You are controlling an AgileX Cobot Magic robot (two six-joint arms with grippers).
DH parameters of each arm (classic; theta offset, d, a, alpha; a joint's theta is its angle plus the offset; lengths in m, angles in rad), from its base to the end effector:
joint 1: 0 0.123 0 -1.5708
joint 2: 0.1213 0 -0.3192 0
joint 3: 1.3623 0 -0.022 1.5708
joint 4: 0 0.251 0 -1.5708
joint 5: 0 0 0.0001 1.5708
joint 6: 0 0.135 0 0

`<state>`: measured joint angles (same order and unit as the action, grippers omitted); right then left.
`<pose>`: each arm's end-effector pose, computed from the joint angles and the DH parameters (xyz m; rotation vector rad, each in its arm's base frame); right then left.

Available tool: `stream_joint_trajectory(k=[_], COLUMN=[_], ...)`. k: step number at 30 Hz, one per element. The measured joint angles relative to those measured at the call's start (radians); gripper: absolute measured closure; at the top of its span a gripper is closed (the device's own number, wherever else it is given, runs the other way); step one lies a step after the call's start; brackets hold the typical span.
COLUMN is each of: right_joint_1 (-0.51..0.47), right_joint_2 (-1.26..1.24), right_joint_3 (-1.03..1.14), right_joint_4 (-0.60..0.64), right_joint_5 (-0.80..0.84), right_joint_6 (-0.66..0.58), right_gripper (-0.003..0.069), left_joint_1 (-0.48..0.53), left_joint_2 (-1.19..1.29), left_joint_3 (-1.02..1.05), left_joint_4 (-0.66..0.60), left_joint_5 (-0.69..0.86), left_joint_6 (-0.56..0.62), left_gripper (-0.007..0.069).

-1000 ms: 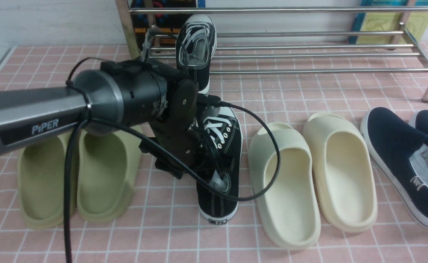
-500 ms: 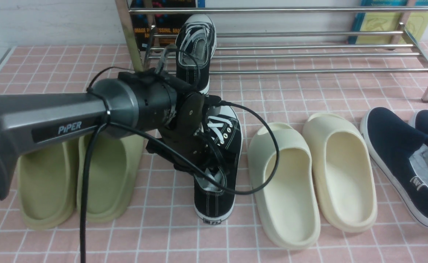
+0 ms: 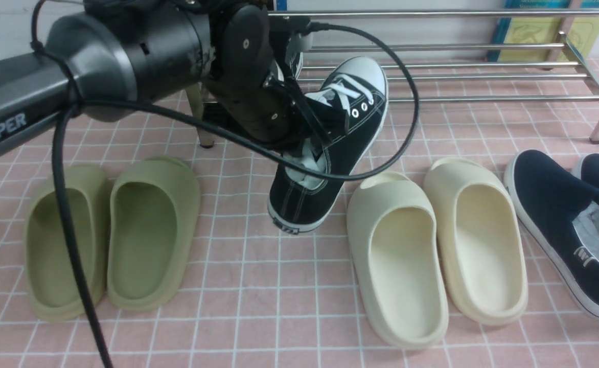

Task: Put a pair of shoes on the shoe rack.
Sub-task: Use the left arm to put a shoe into the shoe rack

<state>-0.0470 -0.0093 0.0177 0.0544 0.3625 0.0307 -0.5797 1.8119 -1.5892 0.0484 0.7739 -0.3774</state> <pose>0.0609 -0.0003 0.1626 0.1057 1.8511 0.0419 0.3771 -0.2414 0.3029 0.2824 2.4965 -0.3462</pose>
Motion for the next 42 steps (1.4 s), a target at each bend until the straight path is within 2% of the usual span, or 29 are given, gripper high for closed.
stream_joint_trajectory(k=[7,10,23,32,35,42], right_joint_1=[0.000,0.000,0.000,0.000,0.000,0.000], right_joint_2=[0.000,0.000,0.000,-0.001,-0.001,-0.001], right_joint_3=[0.000,0.000,0.000,0.000,0.000,0.000], right_joint_4=[0.000,0.000,0.000,0.000,0.001,0.003], right_joint_5=[0.000,0.000,0.000,0.000,0.000,0.000], right_joint_6=[0.000,0.000,0.000,0.000,0.000,0.000], right_gripper=[0.0419,0.0419,0.0419,0.0419,0.0419,0.0419], left_joint_1=[0.088,0.105,0.176,0.205,0.207,0.213], left_joint_2=[0.165,0.209,0.488,0.513,0.513,0.501], left_joint_3=[-0.138,-0.193,-0.580,-0.615,-0.616,-0.618], left_joint_4=[-0.158,-0.182,-0.230,-0.232,-0.224,-0.221], left_joint_5=[-0.054,-0.067,-0.086,-0.098,-0.111,-0.121], left_joint_6=[0.015,0.022,0.022,0.022,0.026,0.046], left_gripper=[0.0605,0.0605,0.0599,0.0585,0.0558,0.0337])
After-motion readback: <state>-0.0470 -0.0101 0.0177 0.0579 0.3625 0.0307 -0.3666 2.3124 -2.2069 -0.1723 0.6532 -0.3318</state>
